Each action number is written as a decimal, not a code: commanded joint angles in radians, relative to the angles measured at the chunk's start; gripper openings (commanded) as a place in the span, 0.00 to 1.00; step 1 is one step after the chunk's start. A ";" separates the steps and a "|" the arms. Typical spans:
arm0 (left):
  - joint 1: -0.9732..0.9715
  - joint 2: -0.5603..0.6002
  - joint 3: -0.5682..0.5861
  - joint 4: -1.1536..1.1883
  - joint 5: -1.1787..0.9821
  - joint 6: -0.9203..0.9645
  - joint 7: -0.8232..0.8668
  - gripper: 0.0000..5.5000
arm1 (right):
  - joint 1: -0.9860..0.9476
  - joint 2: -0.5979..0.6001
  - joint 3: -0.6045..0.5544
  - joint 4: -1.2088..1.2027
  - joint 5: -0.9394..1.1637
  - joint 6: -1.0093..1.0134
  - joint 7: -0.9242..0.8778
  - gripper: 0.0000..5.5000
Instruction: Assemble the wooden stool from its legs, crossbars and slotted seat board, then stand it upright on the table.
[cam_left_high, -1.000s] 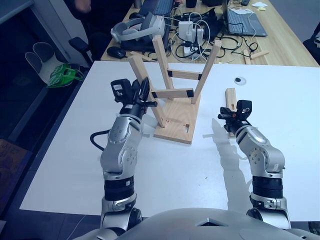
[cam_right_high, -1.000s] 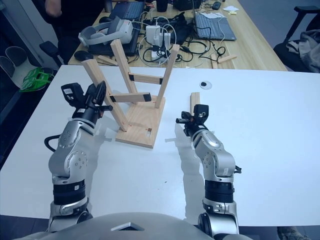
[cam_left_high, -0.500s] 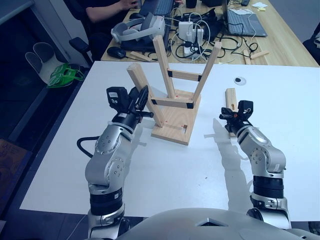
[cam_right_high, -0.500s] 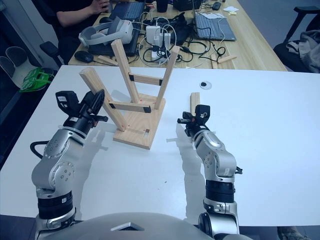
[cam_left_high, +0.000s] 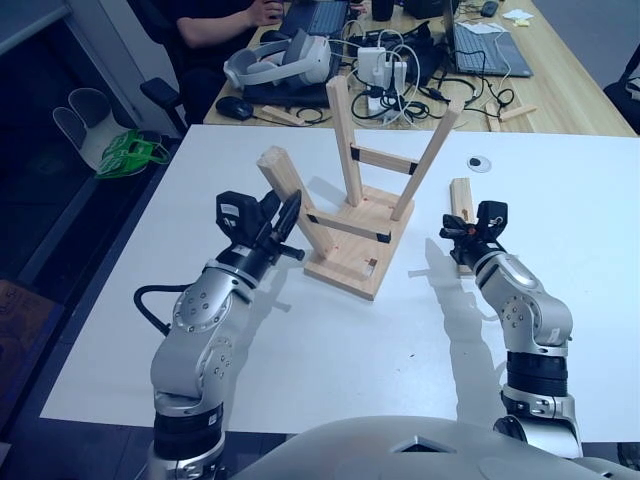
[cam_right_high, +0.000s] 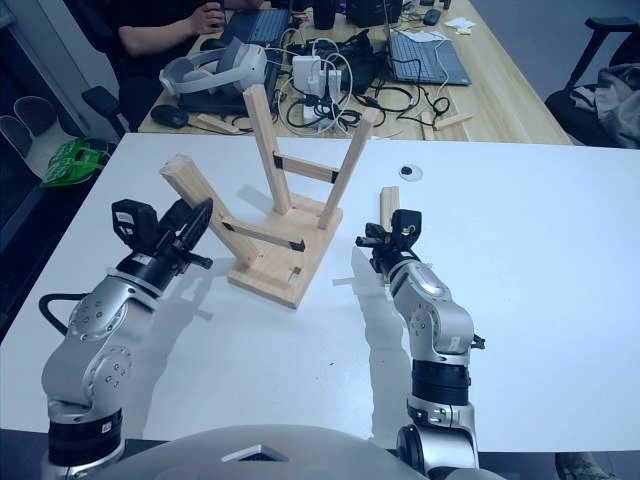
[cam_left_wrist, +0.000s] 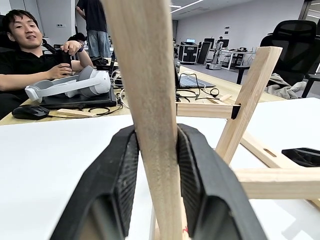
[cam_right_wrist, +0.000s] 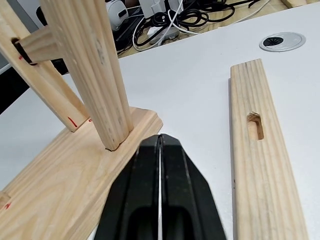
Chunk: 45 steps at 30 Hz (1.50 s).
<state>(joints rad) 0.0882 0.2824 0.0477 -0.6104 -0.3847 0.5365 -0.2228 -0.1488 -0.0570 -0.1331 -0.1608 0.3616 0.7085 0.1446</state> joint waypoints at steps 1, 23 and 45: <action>0.046 0.063 -0.053 0.023 0.001 0.132 -0.033 0.19 | -0.002 0.001 -0.007 -0.006 0.013 -0.003 -0.001 0.00; -0.067 -0.046 -0.072 0.193 0.036 0.201 0.141 0.19 | -0.014 0.002 -0.008 -0.003 0.026 -0.006 0.002 0.00; -0.384 -0.216 -0.127 0.679 0.292 -0.176 0.254 0.19 | -0.050 0.013 -0.011 0.033 0.034 -0.021 0.019 0.00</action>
<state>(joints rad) -0.3357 0.0581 -0.0811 -0.0169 -0.1372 0.3159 0.0160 -0.1803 -0.0465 -0.1392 -0.1348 0.3833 0.6922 0.1635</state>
